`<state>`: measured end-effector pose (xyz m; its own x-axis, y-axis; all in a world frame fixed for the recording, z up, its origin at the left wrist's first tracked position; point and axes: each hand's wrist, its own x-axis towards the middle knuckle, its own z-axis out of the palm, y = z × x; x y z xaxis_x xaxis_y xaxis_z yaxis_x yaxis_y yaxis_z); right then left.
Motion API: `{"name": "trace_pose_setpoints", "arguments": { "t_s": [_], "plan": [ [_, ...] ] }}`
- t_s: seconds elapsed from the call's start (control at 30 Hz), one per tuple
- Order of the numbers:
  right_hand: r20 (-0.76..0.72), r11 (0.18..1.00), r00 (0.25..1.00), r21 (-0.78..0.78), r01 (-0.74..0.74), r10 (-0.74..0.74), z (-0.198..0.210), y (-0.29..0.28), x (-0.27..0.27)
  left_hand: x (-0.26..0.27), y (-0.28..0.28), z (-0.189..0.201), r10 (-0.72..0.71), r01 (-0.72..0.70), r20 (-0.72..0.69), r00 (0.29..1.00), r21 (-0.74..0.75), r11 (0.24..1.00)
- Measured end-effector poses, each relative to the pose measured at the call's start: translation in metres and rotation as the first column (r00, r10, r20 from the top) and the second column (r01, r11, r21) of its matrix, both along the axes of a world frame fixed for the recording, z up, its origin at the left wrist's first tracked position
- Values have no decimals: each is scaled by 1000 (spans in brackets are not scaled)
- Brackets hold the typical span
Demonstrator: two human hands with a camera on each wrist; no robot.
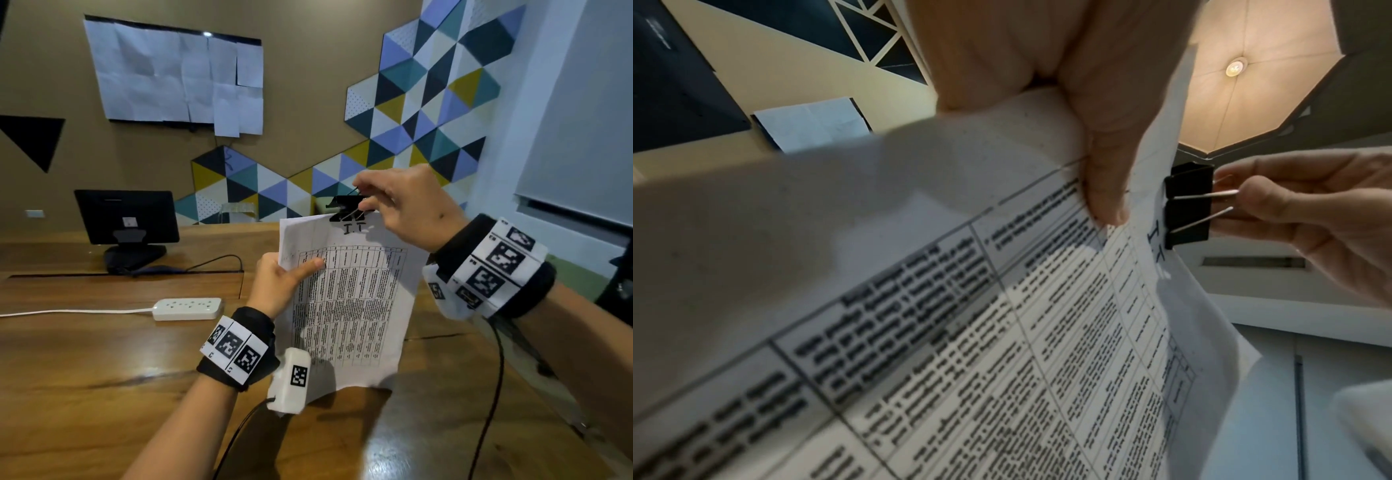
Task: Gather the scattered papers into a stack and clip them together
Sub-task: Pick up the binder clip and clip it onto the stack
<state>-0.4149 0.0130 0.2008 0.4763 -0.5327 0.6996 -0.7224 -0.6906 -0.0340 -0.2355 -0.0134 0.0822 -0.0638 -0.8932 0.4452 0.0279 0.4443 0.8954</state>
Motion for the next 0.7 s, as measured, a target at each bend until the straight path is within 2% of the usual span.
{"name": "trace_pose_setpoints", "arguments": {
  "t_s": [0.17,0.33,0.4,0.47,0.53,0.6,0.7],
  "plan": [
    [-266,985,959,110,129,-96,26,3,9,0,2,-1,17,-17,19,1000,-8,1000],
    [-311,915,943,335,224,-117,31,-2,9,0,2,-1,12,-12,-10,1000,-12,1000],
    [-243,868,967,461,187,-79,31,-7,4,1,1,-2,7,-7,-16,1000,-8,1000],
    [-67,806,997,587,80,-50,25,-10,1,1,2,-2,-4,4,-28,1000,-1,1000],
    [95,777,995,629,-41,-25,13,-13,-1,1,3,-1,-9,9,-34,999,-4,1000],
    [117,784,993,616,-70,-4,-3,-14,-3,2,4,0,-28,28,-38,999,-4,1000],
    [55,834,998,551,-21,-12,-20,-12,-7,0,7,1,-61,61,-48,997,14,998]
  ]
}}
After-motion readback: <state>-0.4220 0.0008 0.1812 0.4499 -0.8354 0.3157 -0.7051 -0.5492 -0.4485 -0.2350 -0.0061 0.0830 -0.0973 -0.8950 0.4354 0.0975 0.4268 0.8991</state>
